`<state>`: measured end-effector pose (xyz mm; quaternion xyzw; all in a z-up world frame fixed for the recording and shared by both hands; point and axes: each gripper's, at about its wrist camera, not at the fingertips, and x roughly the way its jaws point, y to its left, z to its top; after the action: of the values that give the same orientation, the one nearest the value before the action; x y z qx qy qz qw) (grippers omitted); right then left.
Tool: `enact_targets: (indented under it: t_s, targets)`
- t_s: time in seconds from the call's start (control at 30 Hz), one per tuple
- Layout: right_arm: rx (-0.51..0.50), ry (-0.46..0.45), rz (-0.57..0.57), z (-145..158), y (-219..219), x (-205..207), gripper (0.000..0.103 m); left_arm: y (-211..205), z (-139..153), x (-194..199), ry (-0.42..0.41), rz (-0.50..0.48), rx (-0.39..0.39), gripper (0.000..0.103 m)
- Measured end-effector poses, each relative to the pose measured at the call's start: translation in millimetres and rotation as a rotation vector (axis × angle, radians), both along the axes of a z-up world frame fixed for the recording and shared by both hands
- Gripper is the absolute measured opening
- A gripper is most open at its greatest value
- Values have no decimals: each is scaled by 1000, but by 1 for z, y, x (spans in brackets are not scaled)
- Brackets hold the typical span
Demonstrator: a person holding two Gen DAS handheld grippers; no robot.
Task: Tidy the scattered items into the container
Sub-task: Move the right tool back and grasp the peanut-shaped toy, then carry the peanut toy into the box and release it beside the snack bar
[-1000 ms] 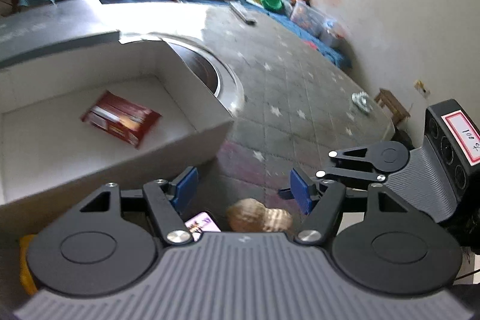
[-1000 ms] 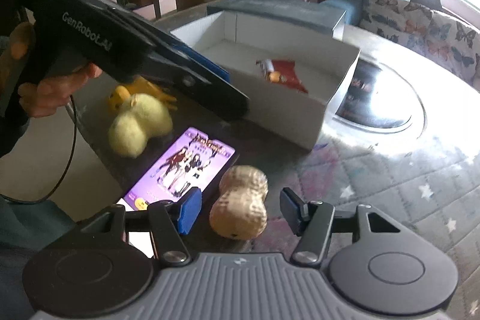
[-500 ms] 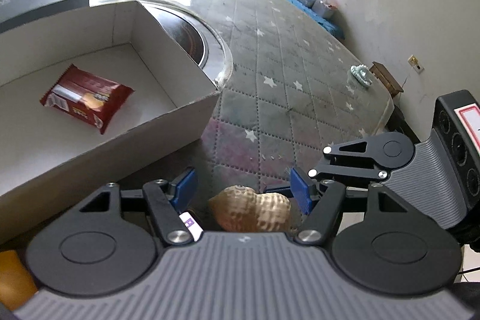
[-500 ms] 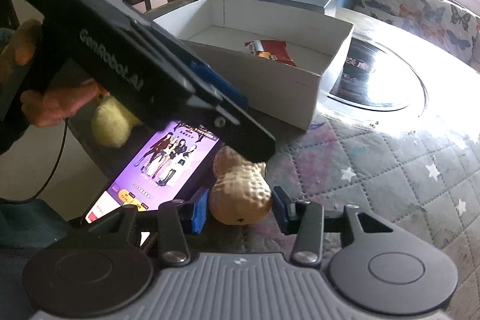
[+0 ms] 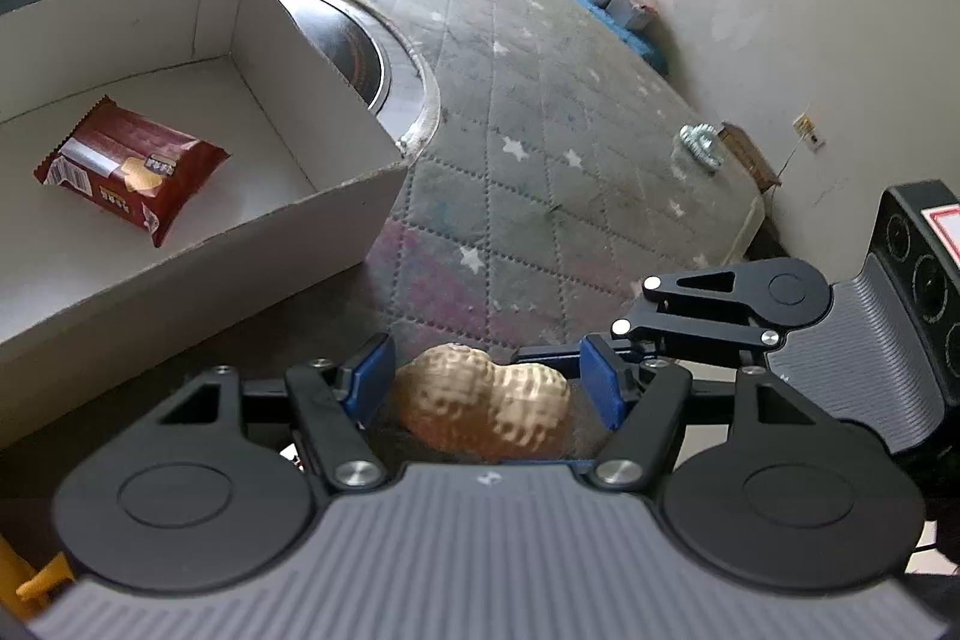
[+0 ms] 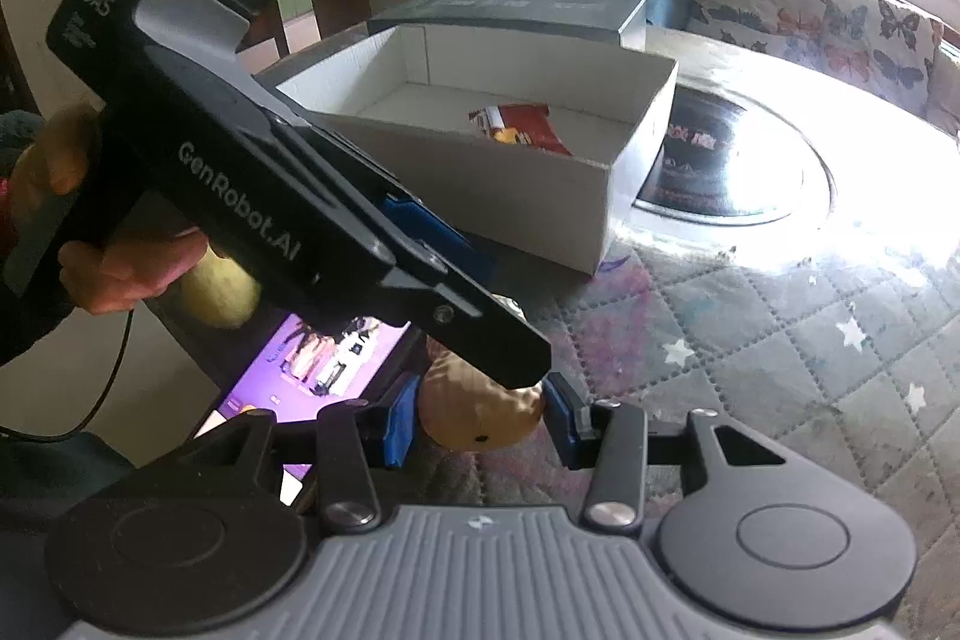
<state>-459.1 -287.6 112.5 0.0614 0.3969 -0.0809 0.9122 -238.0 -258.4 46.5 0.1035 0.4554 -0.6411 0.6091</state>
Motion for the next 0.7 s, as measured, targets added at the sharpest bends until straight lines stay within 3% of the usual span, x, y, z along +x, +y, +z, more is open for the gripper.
enact_targets:
  t_s: [0.4, 0.7]
  targets:
    - [-78, -97, 44, 48, 6, 8, 45, 18, 47, 15, -25, 62, -118, 67]
    - [-121, -169, 40, 70, -8, 42, 45, 22, 71, 53, -40, 163, -175, 67]
